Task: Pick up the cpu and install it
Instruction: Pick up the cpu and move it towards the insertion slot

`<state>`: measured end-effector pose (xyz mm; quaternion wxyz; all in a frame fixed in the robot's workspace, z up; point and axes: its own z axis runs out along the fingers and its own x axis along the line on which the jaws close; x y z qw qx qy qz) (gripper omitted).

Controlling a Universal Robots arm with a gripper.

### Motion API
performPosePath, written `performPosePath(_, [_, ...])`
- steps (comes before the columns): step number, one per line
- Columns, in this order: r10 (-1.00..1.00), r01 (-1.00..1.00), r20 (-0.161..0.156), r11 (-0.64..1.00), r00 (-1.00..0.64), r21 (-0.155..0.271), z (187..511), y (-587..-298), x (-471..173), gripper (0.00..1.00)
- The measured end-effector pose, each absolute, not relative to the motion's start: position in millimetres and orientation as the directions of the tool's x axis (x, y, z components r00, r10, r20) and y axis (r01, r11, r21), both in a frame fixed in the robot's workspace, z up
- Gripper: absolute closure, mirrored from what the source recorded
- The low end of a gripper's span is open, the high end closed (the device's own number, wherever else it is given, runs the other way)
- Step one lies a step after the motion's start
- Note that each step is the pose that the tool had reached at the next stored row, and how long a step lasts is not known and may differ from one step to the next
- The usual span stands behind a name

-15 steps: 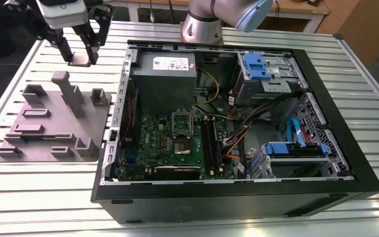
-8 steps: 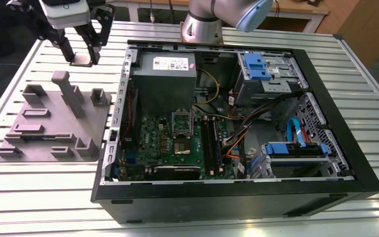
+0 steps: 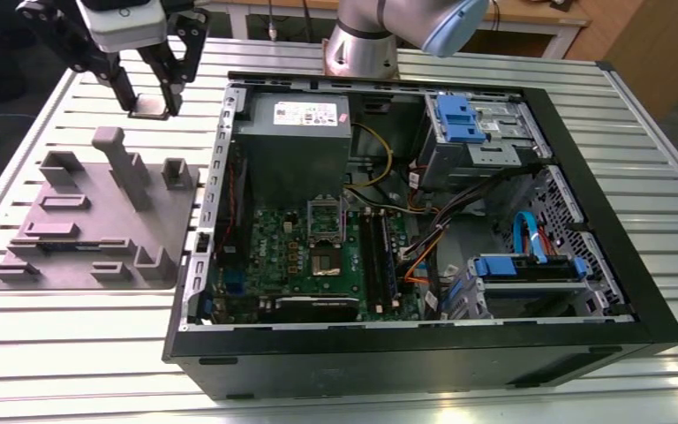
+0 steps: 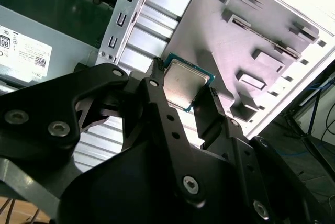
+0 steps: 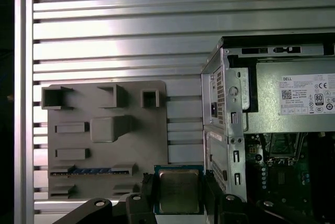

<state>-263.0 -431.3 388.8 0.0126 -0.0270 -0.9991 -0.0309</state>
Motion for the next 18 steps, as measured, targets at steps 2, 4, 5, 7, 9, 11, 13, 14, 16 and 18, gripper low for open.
performPosePath(2, [0.053,0.055,0.027,0.997,-0.998,0.061,388.9,-431.3,-262.4,0.53])
performPosePath(4, [0.053,0.055,0.027,0.997,-0.998,0.061,388.8,-431.3,-262.0,0.53])
performPosePath(5, [0.053,0.055,0.027,0.997,-0.998,0.061,388.8,-431.3,-261.6,0.53])
performPosePath(7, [0.053,0.055,0.027,0.997,-0.998,0.061,388.8,-431.3,-260.3,0.53])
performPosePath(9, [0.053,0.055,0.027,0.997,-0.998,0.061,388.8,-431.3,-260.0,0.53])
performPosePath(11, [0.053,0.055,0.027,0.997,-0.998,0.061,388.8,-431.3,-259.4,0.53])
performPosePath(13, [0.053,0.055,0.027,0.997,-0.998,0.061,388.8,-431.3,-259.0,0.53])
performPosePath(14, [0.053,0.055,0.027,0.997,-0.998,0.061,388.8,-431.3,-258.6,0.53])
performPosePath(16, [0.053,0.055,0.027,0.997,-0.998,0.061,388.8,-431.3,-258.1,0.53])
performPosePath(18, [0.053,0.055,0.027,0.997,-0.998,0.061,388.8,-431.3,-257.5,0.53])
